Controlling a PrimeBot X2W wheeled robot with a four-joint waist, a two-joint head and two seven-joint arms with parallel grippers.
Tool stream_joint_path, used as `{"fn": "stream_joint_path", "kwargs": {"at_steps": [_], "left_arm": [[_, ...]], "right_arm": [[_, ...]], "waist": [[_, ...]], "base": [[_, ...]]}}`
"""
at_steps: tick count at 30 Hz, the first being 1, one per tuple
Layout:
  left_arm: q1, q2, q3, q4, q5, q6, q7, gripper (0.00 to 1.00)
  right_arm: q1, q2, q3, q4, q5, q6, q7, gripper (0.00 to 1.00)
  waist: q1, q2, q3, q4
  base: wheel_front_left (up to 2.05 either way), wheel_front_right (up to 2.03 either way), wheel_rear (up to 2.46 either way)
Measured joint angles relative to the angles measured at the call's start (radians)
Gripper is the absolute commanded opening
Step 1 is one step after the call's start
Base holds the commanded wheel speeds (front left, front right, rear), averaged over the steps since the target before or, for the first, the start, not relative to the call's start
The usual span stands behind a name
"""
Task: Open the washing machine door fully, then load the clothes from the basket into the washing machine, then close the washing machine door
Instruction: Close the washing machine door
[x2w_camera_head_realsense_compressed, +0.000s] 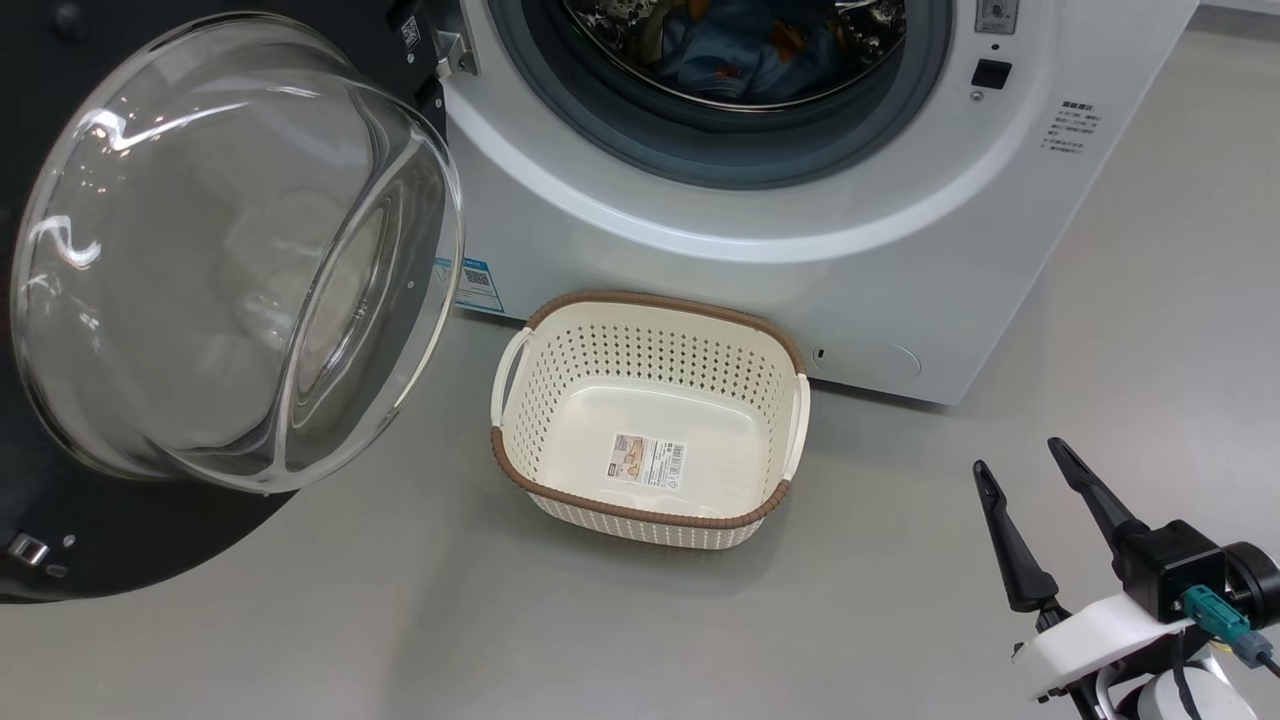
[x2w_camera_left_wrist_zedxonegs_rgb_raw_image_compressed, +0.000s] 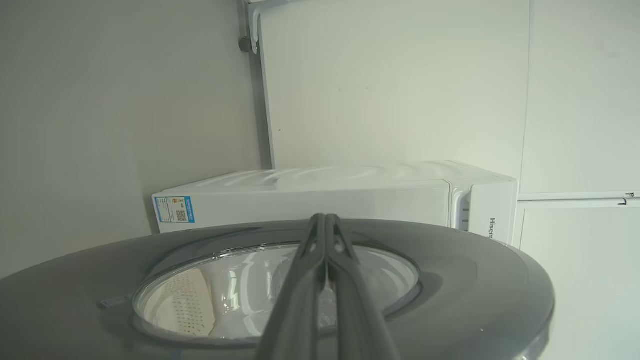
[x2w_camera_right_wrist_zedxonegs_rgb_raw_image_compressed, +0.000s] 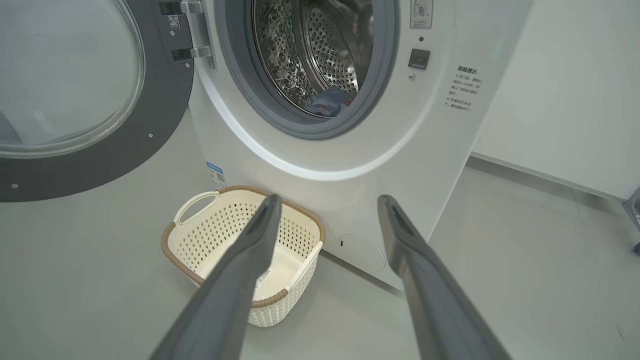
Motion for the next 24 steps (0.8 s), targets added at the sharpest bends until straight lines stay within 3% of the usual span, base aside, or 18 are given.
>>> {"fn": "stream_joint_path", "kwargs": {"at_steps": [24], "left_arm": [[0.072, -0.092, -0.042, -0.094, -0.015, -0.002, 0.086, 0.0]], "right_arm": [[0.021, 0.045, 0.018, 0.011, 0.008, 0.0, 0.0, 1.0]], "waist": [[0.0, 0.0, -0.059, 0.012]], "base": [[0.0, 0.0, 0.0]]}}
